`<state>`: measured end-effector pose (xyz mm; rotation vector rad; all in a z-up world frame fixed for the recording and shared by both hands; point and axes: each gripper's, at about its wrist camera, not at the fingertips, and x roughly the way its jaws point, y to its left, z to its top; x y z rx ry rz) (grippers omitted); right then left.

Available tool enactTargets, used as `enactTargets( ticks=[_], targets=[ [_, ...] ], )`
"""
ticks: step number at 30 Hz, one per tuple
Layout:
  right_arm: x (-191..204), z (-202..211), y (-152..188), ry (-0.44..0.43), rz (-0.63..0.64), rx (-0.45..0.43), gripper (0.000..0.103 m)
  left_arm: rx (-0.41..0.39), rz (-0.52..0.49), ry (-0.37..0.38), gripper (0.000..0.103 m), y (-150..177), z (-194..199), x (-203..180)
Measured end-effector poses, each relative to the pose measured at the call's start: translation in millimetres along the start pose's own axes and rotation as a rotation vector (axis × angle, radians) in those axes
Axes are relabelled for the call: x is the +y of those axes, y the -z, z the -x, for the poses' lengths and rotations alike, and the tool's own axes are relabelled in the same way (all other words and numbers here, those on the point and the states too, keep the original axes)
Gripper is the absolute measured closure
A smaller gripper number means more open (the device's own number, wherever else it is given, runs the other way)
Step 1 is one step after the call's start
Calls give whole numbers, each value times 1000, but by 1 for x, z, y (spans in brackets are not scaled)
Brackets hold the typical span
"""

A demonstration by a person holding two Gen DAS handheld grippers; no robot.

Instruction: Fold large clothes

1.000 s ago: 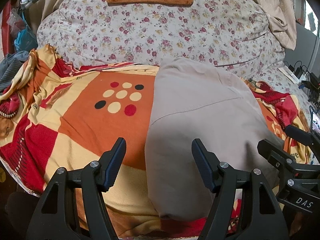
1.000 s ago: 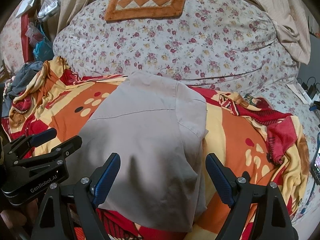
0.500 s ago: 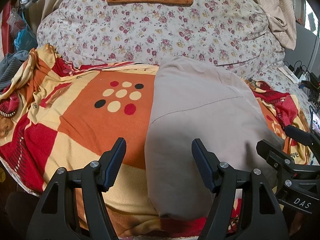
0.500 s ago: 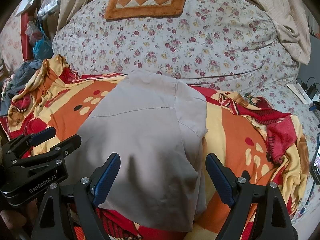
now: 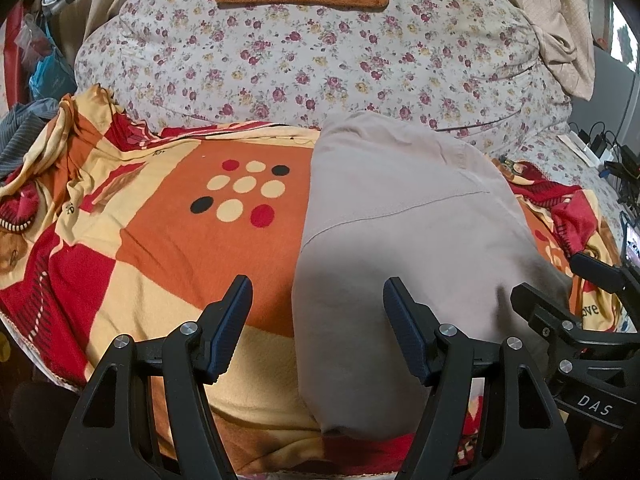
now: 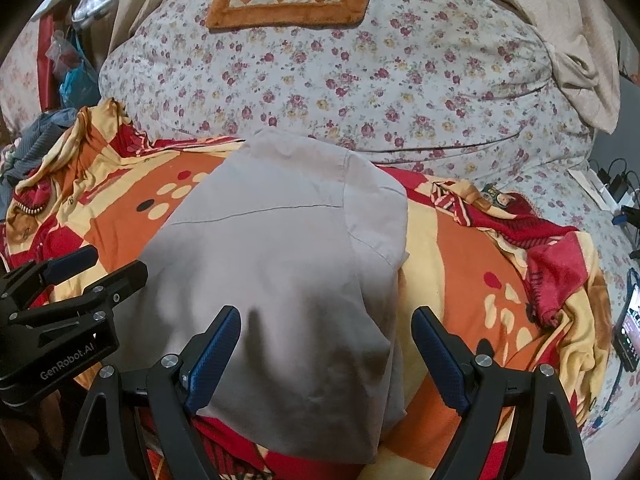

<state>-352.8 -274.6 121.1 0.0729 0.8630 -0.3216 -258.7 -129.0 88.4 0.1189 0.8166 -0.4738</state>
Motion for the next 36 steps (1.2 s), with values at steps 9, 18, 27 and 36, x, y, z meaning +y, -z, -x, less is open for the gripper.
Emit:
enactTargets(
  ticks=[9,18,27,36],
  targets=[
    [1,-1,-1,-3,-3,1,18,-1,-2,-1,35,0,0,1],
    [2,-1,-1,1,-1,-1,18,0,-1,-2,35,0,0,0],
    [3,-2,-1,-1,-2,2,18,0,-4,-2,35,0,0,0],
    [3,-6,-2,-16,-14,8,18,-15,-11,-10,35,-6,-3,7]
  ],
)
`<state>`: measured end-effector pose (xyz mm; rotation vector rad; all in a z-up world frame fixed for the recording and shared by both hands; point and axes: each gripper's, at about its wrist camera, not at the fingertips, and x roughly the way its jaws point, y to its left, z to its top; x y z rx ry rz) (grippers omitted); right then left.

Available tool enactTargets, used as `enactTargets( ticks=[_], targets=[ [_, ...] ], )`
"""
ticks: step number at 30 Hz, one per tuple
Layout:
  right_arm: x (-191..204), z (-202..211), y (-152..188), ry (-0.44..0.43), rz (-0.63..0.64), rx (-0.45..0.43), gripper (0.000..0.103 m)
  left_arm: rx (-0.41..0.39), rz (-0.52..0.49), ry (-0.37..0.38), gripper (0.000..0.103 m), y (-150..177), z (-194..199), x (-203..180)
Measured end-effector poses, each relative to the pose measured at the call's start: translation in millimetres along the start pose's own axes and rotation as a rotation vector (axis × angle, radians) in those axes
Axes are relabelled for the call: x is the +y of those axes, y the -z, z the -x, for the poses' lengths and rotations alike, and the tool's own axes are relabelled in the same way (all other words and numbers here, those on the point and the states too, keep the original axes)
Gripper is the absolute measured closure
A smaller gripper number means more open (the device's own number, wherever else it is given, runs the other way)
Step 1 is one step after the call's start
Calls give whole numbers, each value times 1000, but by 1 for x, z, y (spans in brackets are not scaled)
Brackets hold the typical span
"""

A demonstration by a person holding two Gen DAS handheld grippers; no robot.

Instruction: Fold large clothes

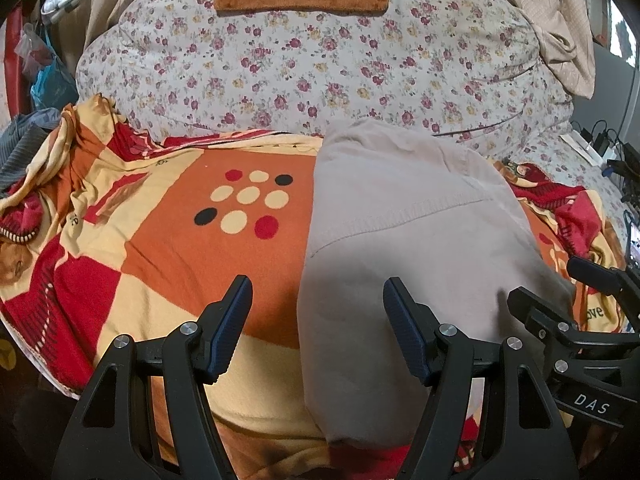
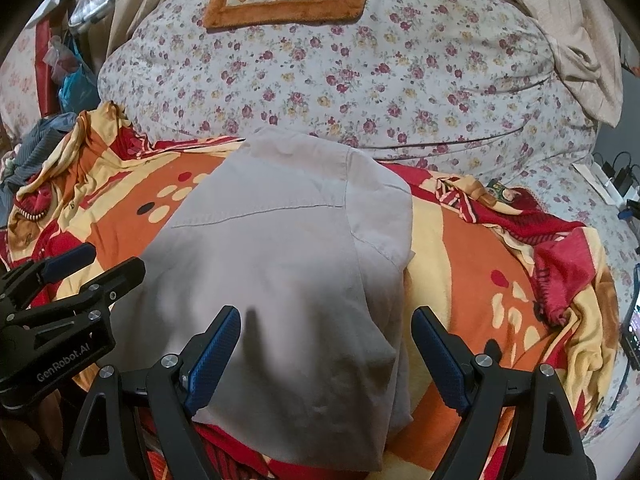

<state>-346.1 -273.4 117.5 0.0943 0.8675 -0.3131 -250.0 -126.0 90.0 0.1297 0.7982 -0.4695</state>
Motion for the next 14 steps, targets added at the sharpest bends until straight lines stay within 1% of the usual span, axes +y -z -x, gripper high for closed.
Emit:
enactTargets(
  ticks=[7,11,14],
  targets=[
    [-2,-8,-3,-14,2,14,18,3,0,1,35,-4,-5,1],
    [-5,-12,-5,-20,-9,19,18,-11,-27,-13,35,-5,-9,-1],
    [-10,-12,-7,-32,-25,11,18,3,-13,0,35,-8,-13,3]
  ],
)
